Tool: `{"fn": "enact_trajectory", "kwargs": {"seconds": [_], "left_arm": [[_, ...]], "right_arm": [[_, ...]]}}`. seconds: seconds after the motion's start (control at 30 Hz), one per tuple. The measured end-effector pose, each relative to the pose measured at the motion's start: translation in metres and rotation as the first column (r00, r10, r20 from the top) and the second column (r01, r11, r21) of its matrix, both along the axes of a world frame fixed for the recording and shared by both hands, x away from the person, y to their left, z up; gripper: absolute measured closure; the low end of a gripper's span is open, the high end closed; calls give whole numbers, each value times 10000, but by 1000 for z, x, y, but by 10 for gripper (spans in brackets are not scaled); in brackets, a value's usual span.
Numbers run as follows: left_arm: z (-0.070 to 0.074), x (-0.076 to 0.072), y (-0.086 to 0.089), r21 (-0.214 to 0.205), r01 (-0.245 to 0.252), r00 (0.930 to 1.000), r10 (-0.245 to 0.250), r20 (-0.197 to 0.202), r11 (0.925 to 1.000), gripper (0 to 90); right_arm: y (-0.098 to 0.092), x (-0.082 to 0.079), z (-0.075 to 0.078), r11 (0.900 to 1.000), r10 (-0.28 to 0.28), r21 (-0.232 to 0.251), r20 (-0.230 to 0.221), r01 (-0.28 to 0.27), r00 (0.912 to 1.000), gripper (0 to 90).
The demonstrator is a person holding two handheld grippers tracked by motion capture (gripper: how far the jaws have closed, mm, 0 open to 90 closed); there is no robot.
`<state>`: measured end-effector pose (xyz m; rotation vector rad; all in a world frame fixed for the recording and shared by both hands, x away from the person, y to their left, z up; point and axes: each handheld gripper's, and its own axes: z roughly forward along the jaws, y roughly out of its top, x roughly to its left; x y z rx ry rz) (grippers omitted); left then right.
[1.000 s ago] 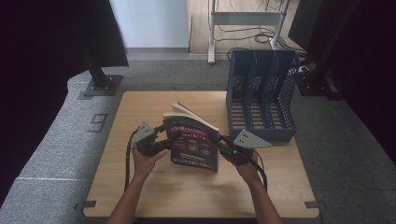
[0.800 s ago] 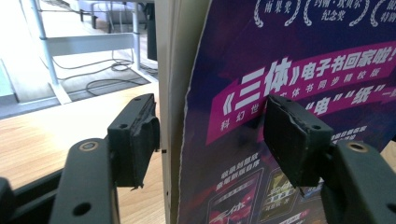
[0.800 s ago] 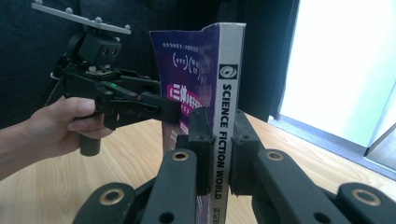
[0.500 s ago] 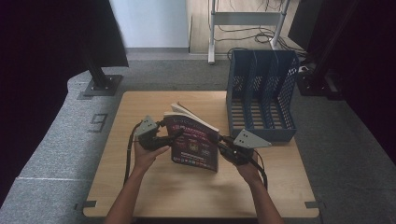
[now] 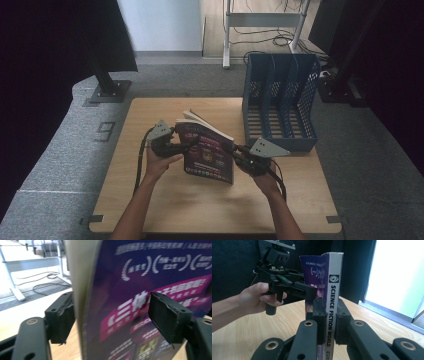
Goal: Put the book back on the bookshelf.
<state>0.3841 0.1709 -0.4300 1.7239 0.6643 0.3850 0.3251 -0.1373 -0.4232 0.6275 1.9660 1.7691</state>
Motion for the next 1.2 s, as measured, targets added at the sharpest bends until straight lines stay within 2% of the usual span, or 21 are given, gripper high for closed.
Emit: {"fn": "enact_trajectory", "kwargs": {"seconds": [0.27, 0.43, 0.57, 0.77, 1.0, 1.13, 1.2], "left_arm": [[1, -1, 0, -111, 169, 9998, -171, -108, 9998, 277], [2, -3, 0, -74, 207, 9998, -208, -60, 9998, 287], [2, -4, 0, -92, 245, 9997, -246, -66, 9997, 297], [3, -5, -1, -52, 270, 9996, -270, -51, 9996, 296], [2, -5, -1, -64, 280, 9996, -281, -63, 9996, 297], [3, -5, -1, -64, 261, 9997, -261, -40, 9996, 296], [3, -5, -1, -51, 272, 9996, -272, -69, 9996, 296]], "right_arm": [[1, 0, 1, 9996, 250, -133, -76, -251, 9997, 794], [6, 1, 0, 9975, 327, -629, -92, -332, 9994, 751], [12, 7, -1, 9966, 168, -808, -240, -187, 9996, 737], [16, 16, -2, 9971, 112, -741, -556, -153, 9984, 738], [20, 20, -3, 9969, 47, -778, -696, -101, 9976, 735], [24, 23, -5, 9946, -18, -1038, -814, -66, 9967, 744], [26, 22, -6, 9926, -278, -1202, -721, 190, 9970, 786]]}}
